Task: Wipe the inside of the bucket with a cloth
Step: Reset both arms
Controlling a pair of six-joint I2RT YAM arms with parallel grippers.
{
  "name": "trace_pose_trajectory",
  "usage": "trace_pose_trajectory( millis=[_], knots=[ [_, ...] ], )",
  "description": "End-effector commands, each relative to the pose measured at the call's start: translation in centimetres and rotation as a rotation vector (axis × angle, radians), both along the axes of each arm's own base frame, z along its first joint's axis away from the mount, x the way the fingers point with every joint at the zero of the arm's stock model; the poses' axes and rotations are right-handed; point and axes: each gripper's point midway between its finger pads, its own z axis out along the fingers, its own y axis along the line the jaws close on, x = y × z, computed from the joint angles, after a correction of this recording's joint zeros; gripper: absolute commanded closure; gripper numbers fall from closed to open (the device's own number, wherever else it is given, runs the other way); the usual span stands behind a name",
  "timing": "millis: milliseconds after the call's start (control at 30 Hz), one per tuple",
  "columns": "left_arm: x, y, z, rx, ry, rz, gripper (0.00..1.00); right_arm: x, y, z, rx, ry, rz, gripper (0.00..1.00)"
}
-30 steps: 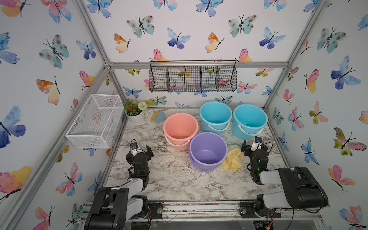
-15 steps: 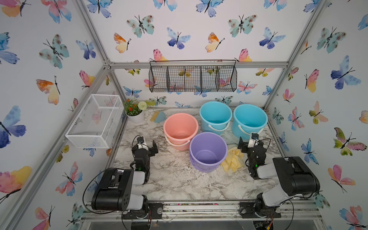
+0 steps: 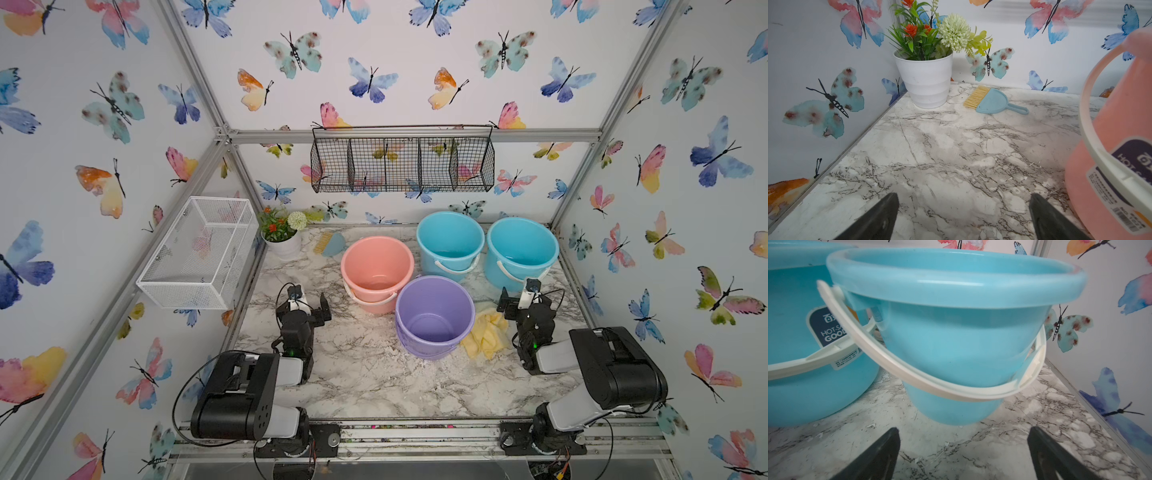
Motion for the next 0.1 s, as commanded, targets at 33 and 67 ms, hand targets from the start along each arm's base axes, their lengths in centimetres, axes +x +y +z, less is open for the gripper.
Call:
trace_pose_trajectory(
  millis=[33, 67],
  knots=[
    [0.39, -0.09, 0.56, 0.006, -0.016, -0.015, 0.02, -0.13, -0.52, 0.09, 0.004, -0.004, -0.024, 0.02],
    [0.39, -0.10, 0.61, 0.006, -0.017, -0.015, 0.02, -0.11, -0.52, 0.12, 0.003, -0.005, -0.023, 0.02]
  ],
)
